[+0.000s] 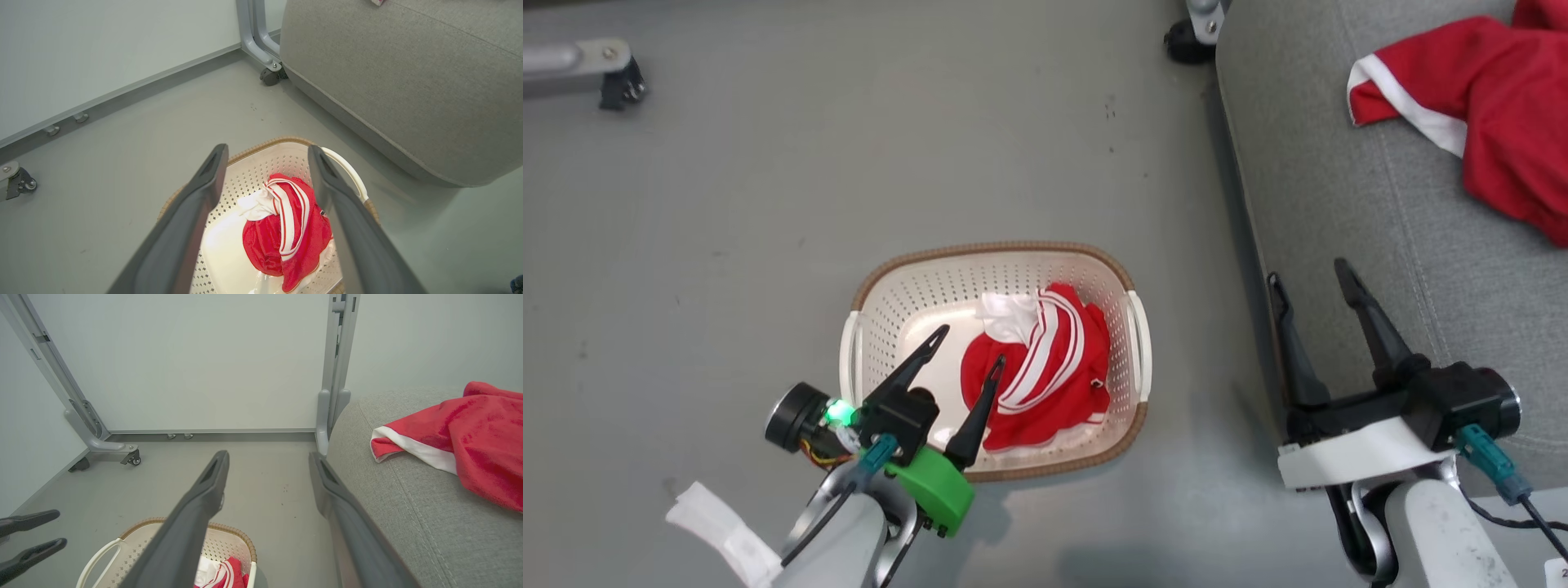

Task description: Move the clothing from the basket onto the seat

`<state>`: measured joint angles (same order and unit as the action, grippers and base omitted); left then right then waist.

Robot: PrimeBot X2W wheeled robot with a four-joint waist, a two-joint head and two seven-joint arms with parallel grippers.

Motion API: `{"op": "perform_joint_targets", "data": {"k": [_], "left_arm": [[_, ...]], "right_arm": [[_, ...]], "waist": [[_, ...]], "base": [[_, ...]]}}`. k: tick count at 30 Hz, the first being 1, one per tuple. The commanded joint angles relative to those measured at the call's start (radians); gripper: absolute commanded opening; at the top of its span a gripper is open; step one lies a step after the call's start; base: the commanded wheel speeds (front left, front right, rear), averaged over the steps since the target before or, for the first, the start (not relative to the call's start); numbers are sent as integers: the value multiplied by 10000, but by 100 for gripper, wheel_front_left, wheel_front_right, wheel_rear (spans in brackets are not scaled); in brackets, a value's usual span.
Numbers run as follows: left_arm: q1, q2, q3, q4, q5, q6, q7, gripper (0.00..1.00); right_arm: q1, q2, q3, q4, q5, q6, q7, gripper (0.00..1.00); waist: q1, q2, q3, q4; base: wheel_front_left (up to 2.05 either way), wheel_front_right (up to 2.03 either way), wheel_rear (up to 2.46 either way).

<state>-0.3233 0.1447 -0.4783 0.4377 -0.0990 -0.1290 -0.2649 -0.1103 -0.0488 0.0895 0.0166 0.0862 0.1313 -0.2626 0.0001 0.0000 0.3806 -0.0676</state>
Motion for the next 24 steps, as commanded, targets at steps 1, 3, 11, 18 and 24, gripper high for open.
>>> {"op": "perform_joint_targets", "data": {"k": [1, 3, 11, 18, 24], "left_arm": [[-544, 143, -240, 350, -54, -24, 9, 100], [-1408, 246, -835, 1045, -301, -25, 6, 100], [-4113, 508, -3136, 4117, -1403, -24, 71, 100], [-5606, 771, -5218, 5493, -2767, -12, 1012, 100], [-6518, 1323, -6661, 5670, -3823, -13, 2002, 100]], "right_arm": [[-273, -28, -28, -127, 31, -10, -33, 100], [-609, -28, -100, -380, 81, -10, -34, 100], [-1545, -20, -302, -1331, 261, -10, -34, 100], [-1849, -19, -97, -1712, 492, -10, -34, 100], [-1999, -20, 245, -1735, 855, -10, -34, 100]], "waist": [[-1, 0, 1715, -334], [-1, 0, 2303, -493], [-1, 0, 4175, -1050], [-1, 0, 5125, -1502], [-1, 0, 5664, -1940]], "base": [[0, 0, 0], [0, 0, 0], [0, 0, 0], [0, 0, 0], [0, 0, 0]]}}
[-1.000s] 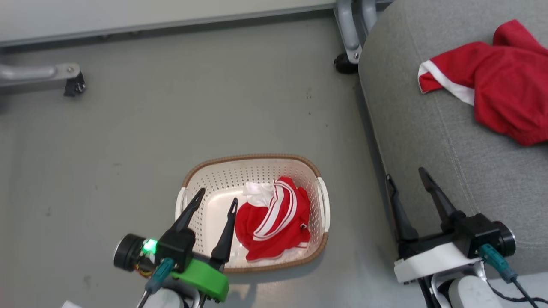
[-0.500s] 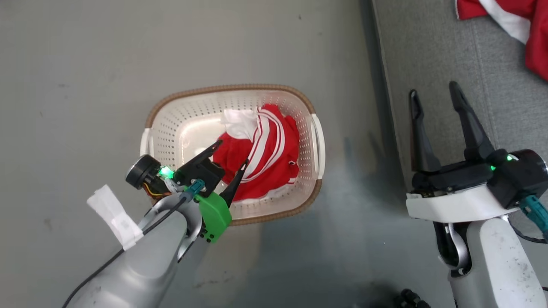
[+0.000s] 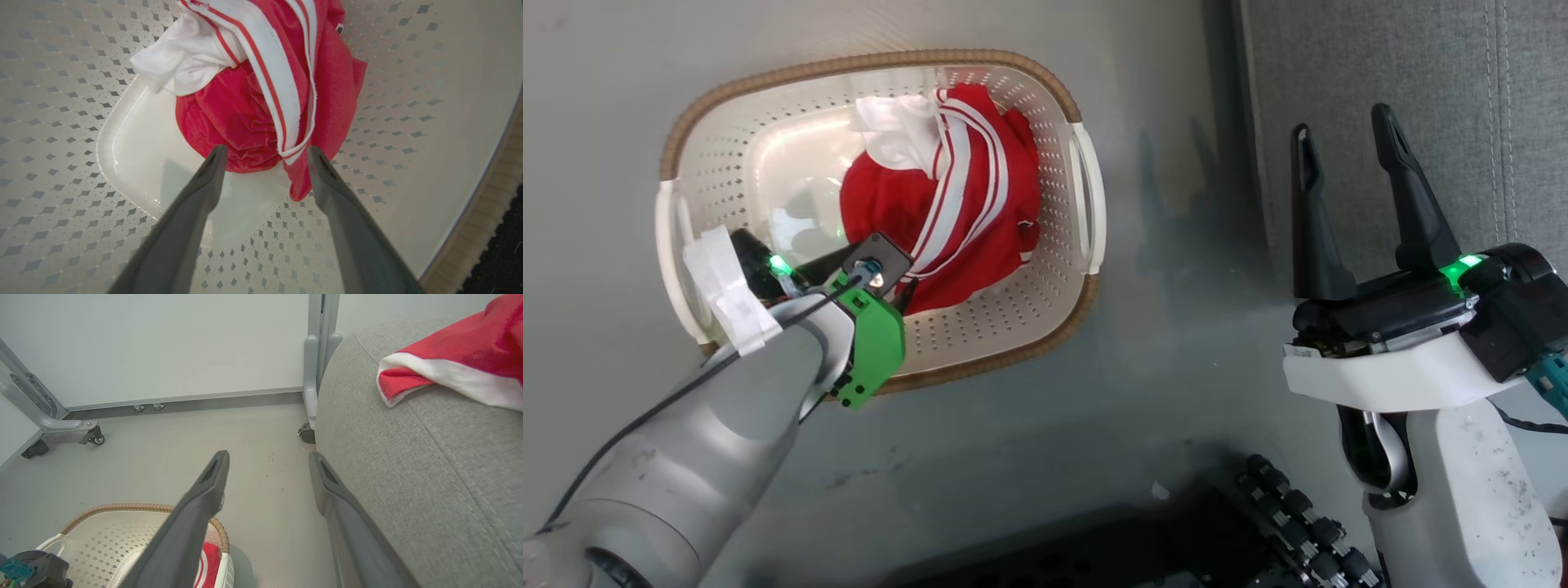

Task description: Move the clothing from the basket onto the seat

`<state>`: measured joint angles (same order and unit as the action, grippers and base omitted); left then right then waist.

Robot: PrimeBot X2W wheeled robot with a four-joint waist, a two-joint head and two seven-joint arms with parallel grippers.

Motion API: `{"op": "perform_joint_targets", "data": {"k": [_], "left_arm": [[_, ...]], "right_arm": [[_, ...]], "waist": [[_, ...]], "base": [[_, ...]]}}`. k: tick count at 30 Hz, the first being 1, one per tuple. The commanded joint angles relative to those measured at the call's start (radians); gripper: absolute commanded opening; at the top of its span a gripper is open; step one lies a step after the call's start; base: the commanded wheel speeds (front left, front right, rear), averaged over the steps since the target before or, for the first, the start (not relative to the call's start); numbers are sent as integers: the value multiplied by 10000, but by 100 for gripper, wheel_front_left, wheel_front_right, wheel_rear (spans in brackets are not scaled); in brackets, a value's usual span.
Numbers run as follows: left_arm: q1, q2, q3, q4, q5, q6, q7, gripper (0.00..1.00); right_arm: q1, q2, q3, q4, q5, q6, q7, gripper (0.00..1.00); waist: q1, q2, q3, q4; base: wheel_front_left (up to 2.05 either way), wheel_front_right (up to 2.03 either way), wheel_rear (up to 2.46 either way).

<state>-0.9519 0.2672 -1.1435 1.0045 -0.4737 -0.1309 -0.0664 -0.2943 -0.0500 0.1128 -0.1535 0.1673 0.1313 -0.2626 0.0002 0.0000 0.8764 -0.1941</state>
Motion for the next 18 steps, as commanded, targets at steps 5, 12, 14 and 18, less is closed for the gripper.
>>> {"op": "perform_joint_targets", "data": {"k": [5, 12, 14, 18], "left_arm": [[-750, 593, -822, -141, -810, 6, 616, 100], [-970, 1251, -1326, -731, -1195, 6, 1309, 100], [-911, 1345, -1360, -913, -1188, 6, 1455, 100], [-820, 1511, -1372, -1260, -1232, 6, 1533, 0]], "right_arm": [[-220, -7, 195, -21, 360, -10, -34, 100], [-257, -9, 363, 14, 662, -10, -34, 100], [-222, -7, 346, 1, 718, -10, -34, 100], [-158, -10, 376, 37, 778, -10, -34, 100]], "waist": [[-2, 0, 1016, -1019], [-2, 0, 1277, -1440], [-2, 0, 1289, -1474], [-2, 0, 1299, -1521]], "base": [[0, 0, 0], [0, 0, 0], [0, 0, 0], [0, 0, 0]]}}
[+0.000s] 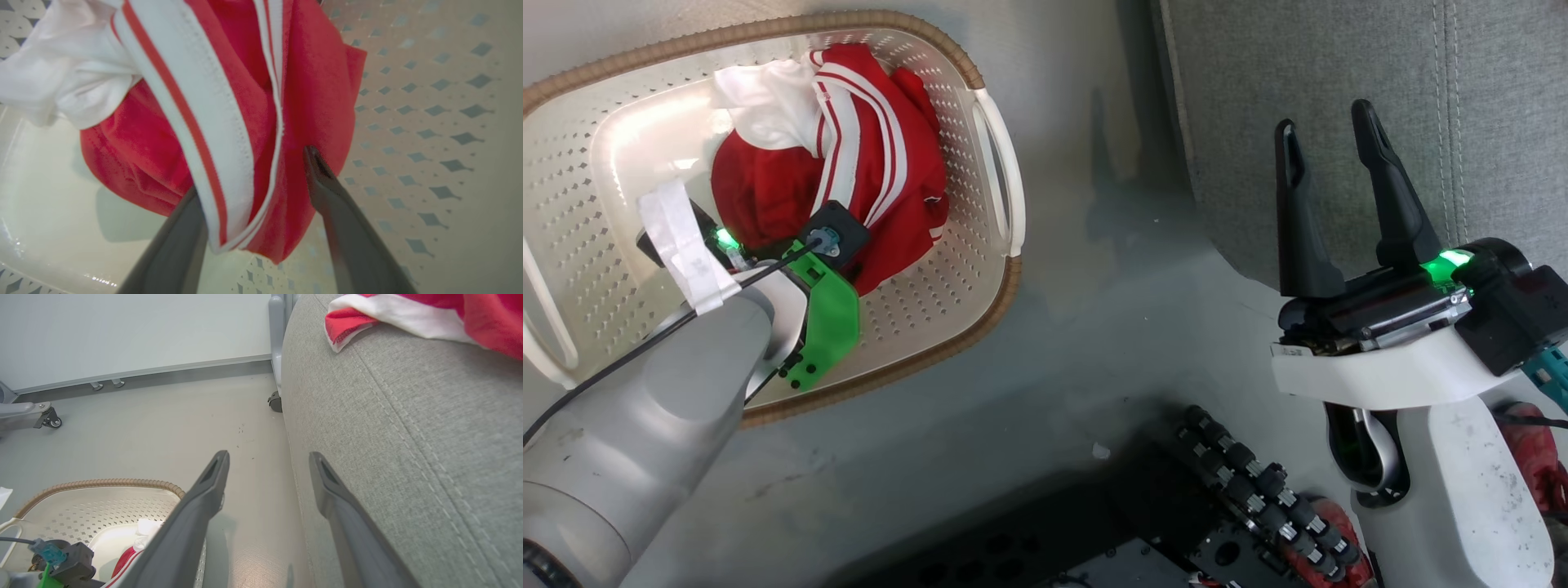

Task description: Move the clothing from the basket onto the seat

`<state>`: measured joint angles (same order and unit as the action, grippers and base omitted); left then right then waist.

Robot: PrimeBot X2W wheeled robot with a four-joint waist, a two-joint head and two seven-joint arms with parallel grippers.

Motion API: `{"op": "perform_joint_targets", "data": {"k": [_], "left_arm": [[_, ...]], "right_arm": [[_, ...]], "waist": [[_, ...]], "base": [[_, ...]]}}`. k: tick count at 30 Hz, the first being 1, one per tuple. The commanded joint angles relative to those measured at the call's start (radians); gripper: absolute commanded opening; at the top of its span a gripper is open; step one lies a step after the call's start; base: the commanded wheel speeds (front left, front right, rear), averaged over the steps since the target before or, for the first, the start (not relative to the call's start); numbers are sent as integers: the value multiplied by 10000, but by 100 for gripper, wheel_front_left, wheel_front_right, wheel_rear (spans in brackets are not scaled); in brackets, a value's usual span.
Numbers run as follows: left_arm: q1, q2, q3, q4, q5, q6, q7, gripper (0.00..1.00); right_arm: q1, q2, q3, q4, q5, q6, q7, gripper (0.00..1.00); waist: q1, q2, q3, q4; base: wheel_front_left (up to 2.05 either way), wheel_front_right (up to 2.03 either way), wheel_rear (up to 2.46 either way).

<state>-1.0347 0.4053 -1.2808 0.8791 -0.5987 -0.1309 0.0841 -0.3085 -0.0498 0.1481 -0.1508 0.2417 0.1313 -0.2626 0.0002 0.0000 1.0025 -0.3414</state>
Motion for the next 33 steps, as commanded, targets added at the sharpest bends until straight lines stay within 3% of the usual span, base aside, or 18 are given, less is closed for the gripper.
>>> {"op": "perform_joint_targets", "data": {"k": [1, 10, 25, 33], "left_arm": [[72, 147, -2, -87, 15, 6, 66, 0], [344, -115, -4, -160, -200, 6, -527, 0], [2069, -1586, 39, 650, -814, 8, -3137, 0], [3249, -1703, 858, 83, -1060, 692, -3514, 0]], "right_arm": [[-24, -12, 32, 34, 36, -10, -34, 100], [-190, -15, 39, 322, -192, -10, -34, 100], [1136, -26, 21, 1303, -1130, -10, -34, 100], [2275, -26, 400, 1862, -1296, -10, -34, 100]], "waist": [[-2, 0, 28, -57], [-2, 0, -890, 360], [-2, 0, -5217, 1901], [-2, 0, -7676, 2143]], "base": [[0, 0, 0], [0, 0, 0], [0, 0, 0], [0, 0, 0]]}}
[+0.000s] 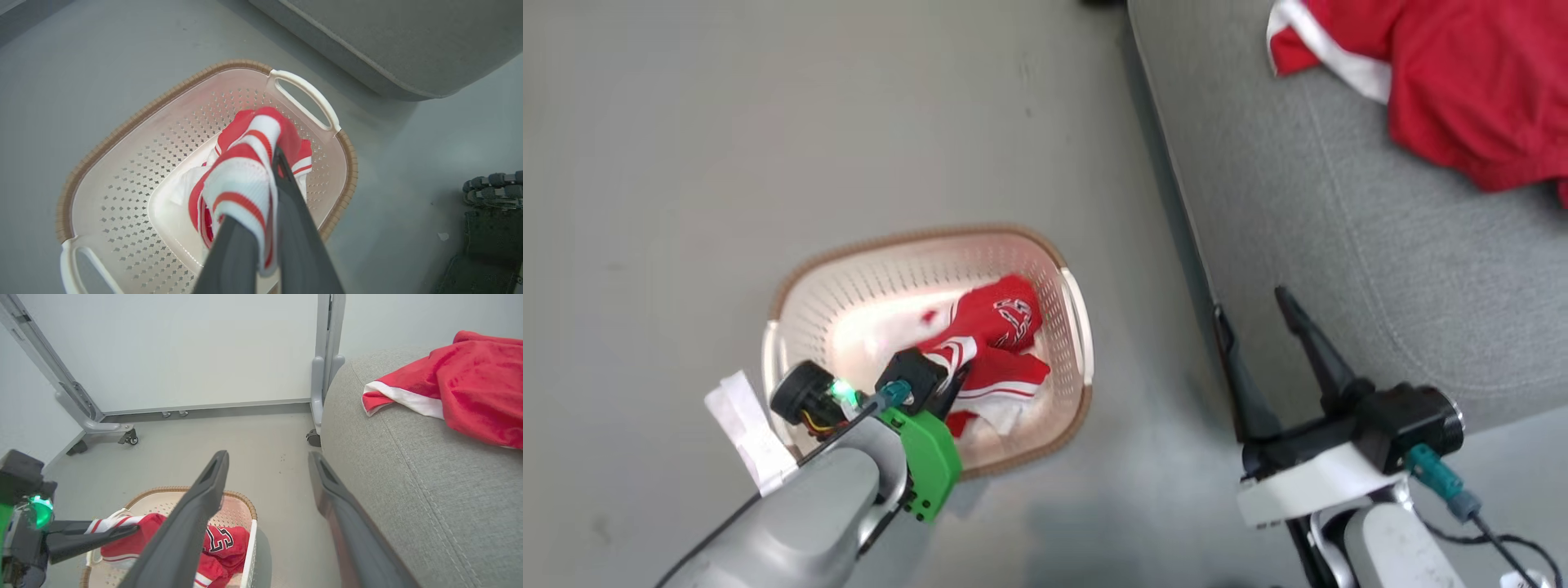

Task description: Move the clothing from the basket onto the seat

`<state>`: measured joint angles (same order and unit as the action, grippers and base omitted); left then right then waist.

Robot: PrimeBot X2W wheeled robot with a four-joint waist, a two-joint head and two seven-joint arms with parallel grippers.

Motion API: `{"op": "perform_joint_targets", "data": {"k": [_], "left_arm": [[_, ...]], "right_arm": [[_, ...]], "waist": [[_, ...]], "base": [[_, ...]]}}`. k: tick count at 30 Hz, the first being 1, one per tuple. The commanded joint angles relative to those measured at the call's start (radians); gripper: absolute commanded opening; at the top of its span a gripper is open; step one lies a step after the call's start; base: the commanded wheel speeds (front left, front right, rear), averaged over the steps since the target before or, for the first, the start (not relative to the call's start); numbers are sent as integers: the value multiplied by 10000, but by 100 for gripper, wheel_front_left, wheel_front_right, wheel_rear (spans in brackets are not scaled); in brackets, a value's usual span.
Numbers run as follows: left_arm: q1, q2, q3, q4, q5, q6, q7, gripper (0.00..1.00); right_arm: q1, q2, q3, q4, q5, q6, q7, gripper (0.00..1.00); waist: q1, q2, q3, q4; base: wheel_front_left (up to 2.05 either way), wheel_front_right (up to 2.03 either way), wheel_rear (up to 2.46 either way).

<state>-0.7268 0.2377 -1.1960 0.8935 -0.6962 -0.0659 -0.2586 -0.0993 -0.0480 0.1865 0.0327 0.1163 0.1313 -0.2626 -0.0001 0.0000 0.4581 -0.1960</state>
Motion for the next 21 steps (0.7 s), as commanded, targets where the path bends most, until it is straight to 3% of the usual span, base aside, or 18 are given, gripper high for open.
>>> {"op": "perform_joint_targets", "data": {"k": [1, 11, 21], "left_arm": [[360, 56, 244, -357, -71, 206, -70, 0], [2271, 709, 1975, -3284, 572, 1411, -68, 0], [3017, 1111, 2606, -5689, 1236, 1975, -66, 0]], "right_arm": [[304, -45, 83, 81, -22, -10, -34, 100], [1494, -42, 244, 392, 104, -10, -34, 100], [2035, -42, 443, 564, 138, -10, -34, 100]], "waist": [[1, 0, -2533, 676], [1, 0, -4515, 536], [1, 0, -5272, 534]], "base": [[0, 0, 0], [0, 0, 0], [0, 0, 0]]}}
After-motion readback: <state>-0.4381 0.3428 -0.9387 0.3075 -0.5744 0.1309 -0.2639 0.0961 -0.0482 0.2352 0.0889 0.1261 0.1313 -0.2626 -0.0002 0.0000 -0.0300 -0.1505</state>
